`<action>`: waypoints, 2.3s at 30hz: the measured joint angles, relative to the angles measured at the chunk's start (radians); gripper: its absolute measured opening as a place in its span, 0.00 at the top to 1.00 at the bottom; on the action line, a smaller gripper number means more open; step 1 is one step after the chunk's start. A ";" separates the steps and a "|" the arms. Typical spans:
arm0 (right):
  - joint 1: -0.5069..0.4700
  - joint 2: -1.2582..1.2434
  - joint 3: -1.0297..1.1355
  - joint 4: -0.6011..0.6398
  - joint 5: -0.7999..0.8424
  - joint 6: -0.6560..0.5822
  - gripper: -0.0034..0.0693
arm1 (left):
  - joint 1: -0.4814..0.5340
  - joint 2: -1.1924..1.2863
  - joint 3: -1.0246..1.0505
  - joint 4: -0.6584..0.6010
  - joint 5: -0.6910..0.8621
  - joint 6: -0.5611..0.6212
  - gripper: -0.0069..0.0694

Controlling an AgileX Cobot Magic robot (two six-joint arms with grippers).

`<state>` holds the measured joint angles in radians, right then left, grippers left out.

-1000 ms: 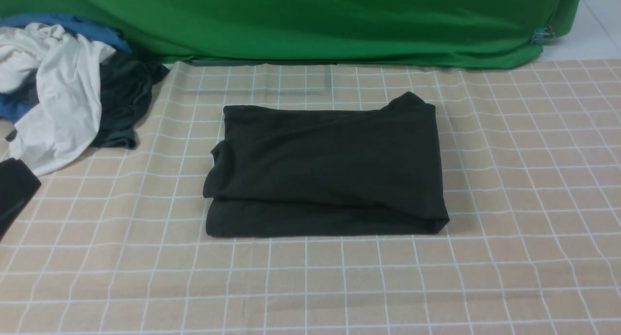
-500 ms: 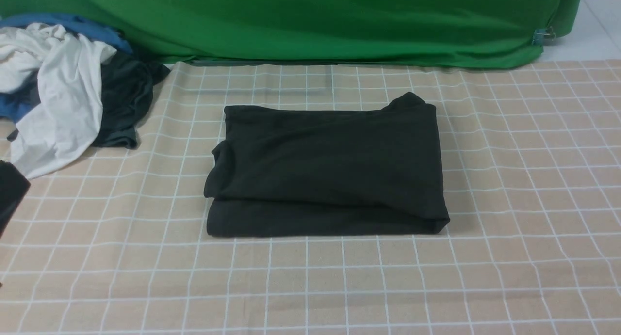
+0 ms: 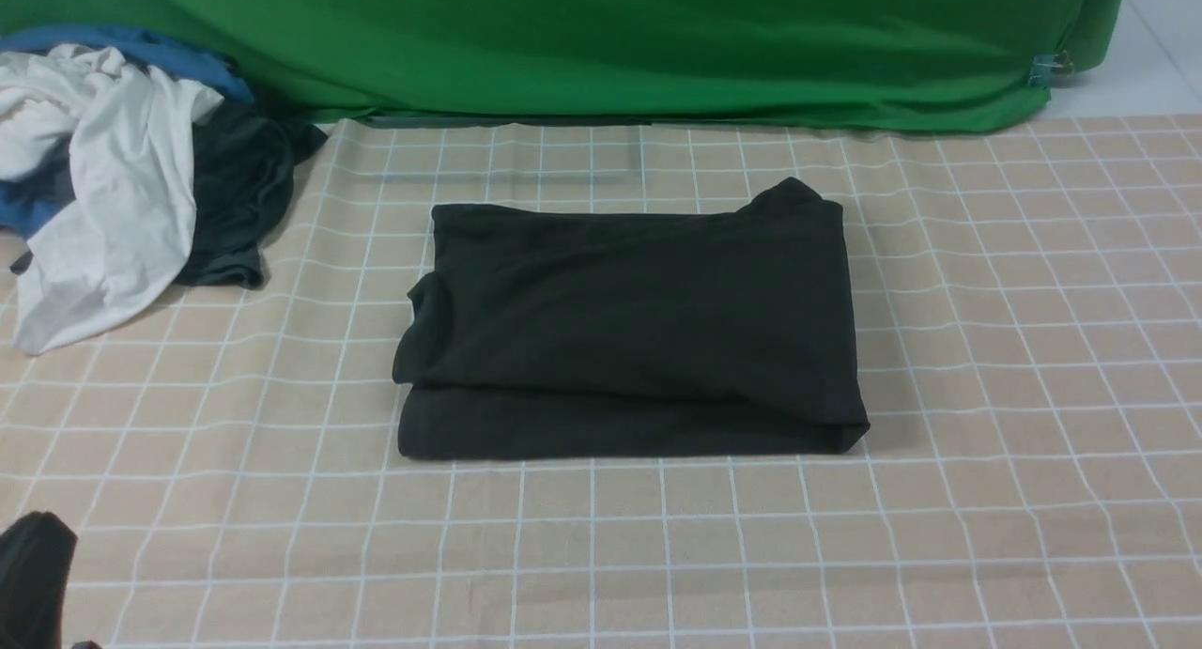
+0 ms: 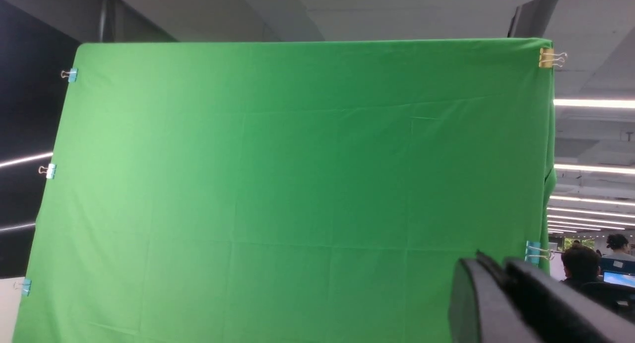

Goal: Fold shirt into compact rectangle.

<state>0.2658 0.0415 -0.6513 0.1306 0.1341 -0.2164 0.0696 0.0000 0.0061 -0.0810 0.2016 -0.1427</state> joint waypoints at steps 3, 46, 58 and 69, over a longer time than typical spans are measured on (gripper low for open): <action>0.000 0.000 0.000 0.000 0.000 0.000 0.80 | -0.005 0.000 0.001 0.001 0.035 0.000 0.89; -0.292 -0.007 0.371 -0.002 0.059 -0.053 0.69 | -0.008 -0.001 0.001 0.030 0.040 0.004 0.89; -0.329 -0.039 0.659 -0.003 0.135 -0.007 0.67 | -0.008 -0.002 0.001 0.041 0.044 0.004 0.89; -0.289 -0.042 0.659 -0.002 0.134 0.000 0.65 | -0.008 -0.002 0.001 0.041 0.044 0.004 0.89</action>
<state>-0.0234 -0.0002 0.0082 0.1288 0.2685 -0.2169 0.0615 -0.0024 0.0072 -0.0403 0.2453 -0.1392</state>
